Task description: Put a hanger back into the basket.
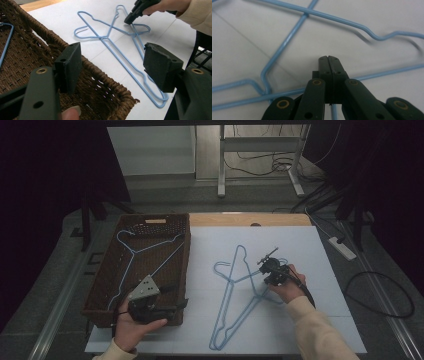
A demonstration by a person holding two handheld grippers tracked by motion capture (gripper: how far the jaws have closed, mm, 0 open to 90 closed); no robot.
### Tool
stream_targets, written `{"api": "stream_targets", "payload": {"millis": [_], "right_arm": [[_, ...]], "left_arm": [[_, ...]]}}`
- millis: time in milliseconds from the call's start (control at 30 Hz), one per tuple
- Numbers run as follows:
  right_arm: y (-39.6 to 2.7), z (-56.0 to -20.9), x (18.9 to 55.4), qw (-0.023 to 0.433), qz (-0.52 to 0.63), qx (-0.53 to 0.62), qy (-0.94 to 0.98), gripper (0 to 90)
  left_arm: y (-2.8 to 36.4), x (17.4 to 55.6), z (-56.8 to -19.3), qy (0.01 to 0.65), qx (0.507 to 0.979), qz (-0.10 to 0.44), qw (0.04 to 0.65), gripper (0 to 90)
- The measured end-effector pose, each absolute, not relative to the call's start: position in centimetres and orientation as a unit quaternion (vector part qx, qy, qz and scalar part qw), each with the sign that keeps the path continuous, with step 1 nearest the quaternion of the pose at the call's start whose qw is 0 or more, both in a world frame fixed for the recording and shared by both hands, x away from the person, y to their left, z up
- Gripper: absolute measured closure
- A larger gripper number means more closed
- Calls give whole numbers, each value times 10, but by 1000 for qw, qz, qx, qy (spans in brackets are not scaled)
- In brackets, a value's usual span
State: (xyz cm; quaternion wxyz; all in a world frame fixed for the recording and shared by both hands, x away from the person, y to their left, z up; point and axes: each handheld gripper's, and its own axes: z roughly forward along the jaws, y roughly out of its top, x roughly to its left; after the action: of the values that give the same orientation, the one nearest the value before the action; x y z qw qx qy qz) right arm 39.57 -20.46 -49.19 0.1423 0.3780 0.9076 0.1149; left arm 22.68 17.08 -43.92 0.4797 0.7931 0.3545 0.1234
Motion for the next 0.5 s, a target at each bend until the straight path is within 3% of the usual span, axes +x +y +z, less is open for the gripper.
{"api": "stream_targets", "payload": {"millis": [400,467,500], "right_arm": [[-202,-479,386,132,182,355,907,899],[-198,-478,388,125,196,350,908,881],[-187,-477,394,110,221,337,909,817]], "left_arm": [[170,227,-440,355,793,122,479,322],[170,227,-440,355,793,122,480,322],[170,227,-440,354,793,123,480,322]]}}
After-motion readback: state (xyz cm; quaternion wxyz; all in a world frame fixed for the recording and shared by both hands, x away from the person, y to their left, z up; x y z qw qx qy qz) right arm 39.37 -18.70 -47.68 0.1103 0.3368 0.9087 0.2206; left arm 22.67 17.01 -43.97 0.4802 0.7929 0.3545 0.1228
